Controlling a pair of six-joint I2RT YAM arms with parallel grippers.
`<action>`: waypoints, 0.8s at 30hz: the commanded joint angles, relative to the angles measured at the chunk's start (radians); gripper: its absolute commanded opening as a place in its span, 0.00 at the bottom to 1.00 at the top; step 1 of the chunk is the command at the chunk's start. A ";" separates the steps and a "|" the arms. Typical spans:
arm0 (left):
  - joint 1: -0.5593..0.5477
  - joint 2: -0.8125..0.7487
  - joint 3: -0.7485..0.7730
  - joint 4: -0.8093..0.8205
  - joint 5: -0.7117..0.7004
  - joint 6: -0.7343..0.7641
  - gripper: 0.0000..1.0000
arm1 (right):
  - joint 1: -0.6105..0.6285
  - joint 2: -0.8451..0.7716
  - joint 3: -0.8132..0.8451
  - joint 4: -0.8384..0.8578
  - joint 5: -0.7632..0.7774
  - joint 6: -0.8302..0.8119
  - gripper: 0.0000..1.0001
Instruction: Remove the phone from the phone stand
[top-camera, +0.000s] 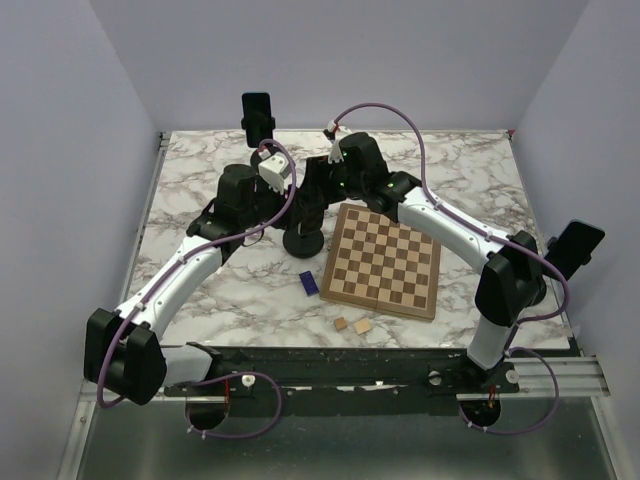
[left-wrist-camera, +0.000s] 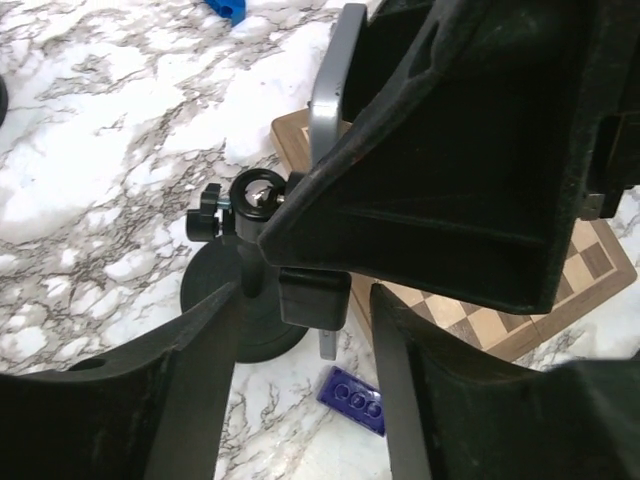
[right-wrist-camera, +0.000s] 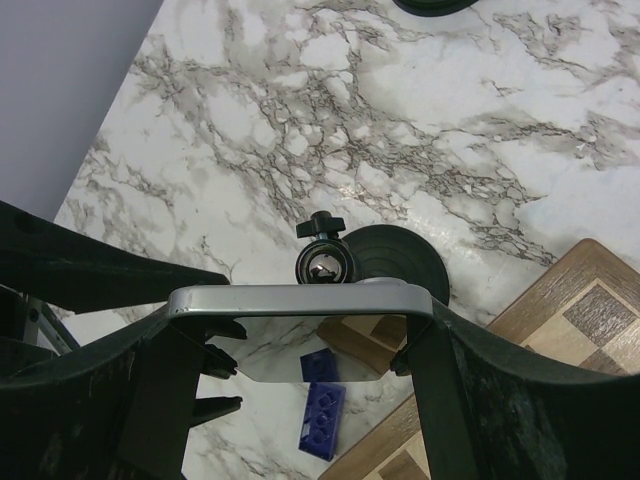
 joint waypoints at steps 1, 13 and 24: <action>-0.011 0.016 0.032 0.024 0.074 -0.008 0.59 | 0.002 -0.010 0.017 0.048 -0.072 0.045 0.06; -0.020 0.020 0.046 0.000 0.087 -0.001 0.35 | 0.003 -0.015 0.028 0.055 -0.058 0.045 0.03; -0.020 0.019 0.062 -0.014 0.131 0.003 0.00 | 0.002 -0.031 -0.019 0.082 0.032 0.043 0.01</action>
